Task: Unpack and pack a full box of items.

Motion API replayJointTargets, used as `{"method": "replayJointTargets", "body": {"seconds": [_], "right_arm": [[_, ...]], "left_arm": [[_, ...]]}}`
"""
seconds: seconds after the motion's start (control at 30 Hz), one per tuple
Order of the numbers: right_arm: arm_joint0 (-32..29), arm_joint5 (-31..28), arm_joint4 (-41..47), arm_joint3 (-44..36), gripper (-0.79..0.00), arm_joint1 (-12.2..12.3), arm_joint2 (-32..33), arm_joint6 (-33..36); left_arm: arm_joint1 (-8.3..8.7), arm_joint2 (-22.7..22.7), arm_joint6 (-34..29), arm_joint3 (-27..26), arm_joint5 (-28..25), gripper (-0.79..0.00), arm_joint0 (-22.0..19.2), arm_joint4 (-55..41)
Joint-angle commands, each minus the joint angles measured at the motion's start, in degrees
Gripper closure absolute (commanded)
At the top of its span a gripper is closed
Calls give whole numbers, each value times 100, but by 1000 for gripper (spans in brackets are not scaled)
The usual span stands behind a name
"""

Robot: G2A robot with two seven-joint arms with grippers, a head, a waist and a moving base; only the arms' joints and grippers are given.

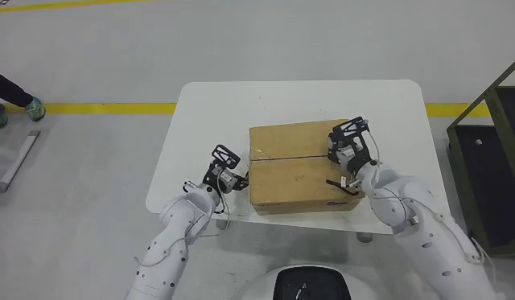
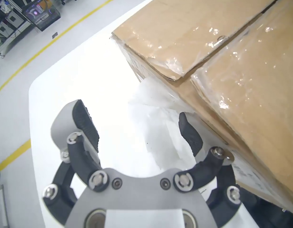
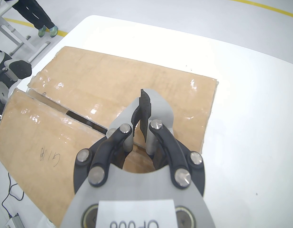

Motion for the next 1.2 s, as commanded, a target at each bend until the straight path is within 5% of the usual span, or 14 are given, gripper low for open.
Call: {"method": "replayJointTargets", "body": {"seconds": [0.0,0.67,1.17], "right_arm": [[1,6,-16,19,0,-5,-33,1],[33,47,-15,87,0,-25,-80,9],[-19,62,179,-110,0,1,209,36]], "left_arm": [[-31,-2,16,156,44,-785,-36,-302],[-206,-201,93,646,-66,-785,-345,-2362],[-265,-62,153,832,-266,-785,-628,-2215]]}}
